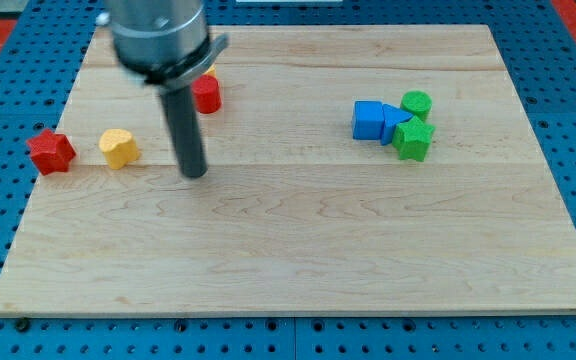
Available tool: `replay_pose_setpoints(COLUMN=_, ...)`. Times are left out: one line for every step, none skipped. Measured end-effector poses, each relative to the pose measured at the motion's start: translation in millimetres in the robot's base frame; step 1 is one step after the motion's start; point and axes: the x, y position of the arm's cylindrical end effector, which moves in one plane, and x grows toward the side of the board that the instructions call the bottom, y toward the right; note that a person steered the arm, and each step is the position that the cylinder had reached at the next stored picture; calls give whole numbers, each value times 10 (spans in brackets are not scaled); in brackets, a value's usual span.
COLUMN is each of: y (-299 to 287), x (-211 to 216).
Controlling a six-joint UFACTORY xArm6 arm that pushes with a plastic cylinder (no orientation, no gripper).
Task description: Move your arm to the bottom left
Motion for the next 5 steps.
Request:
replay_pose_setpoints(y=-586, x=-63)
replay_pose_setpoints(y=-581, x=-319)
replay_pose_setpoints(y=-435, x=-548)
replay_pose_setpoints(y=-226, x=-482)
replay_pose_setpoints(y=-319, x=-229)
